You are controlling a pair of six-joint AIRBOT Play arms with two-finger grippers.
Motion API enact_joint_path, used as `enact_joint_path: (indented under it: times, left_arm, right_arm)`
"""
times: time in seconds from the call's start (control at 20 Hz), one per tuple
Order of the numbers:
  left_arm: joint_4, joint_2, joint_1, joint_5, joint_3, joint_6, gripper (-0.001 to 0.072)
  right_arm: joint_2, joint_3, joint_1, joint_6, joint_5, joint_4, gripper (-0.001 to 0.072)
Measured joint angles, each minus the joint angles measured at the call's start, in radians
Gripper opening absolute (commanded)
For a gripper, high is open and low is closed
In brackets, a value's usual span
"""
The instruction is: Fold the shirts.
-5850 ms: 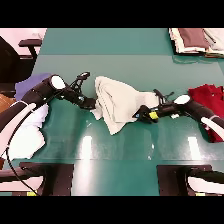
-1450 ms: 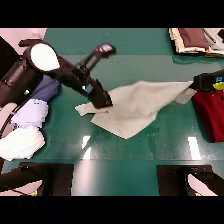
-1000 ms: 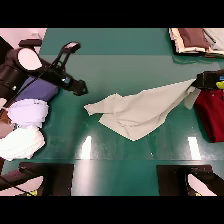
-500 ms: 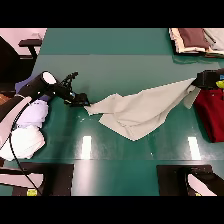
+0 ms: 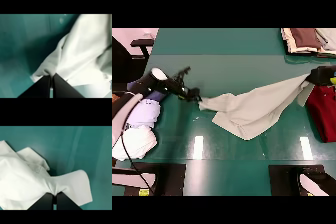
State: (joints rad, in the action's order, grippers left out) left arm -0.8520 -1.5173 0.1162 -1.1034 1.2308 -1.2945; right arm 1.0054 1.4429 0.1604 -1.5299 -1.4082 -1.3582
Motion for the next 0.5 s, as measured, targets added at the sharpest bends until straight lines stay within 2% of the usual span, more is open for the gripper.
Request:
enact_joint_path:
  times: [0.2, 0.35, 0.5]
  left_arm:
    - [-0.019, 0.206, -0.071, 0.002, 0.242, 0.009, 0.0024]
    - [-0.089, 0.399, -0.114, 0.004, 0.438, 0.011, 0.0024]
    - [-0.172, 0.571, -0.130, 0.005, 0.580, 0.013, 0.0024]
  right_arm:
    - [0.031, 0.248, 0.000, 0.043, -0.031, -0.003, 0.0017]
    - [0.058, 0.501, 0.000, 0.060, -0.076, -0.003, 0.0017]
    - [0.042, 0.647, 0.000, 0.068, -0.092, -0.006, 0.0016]
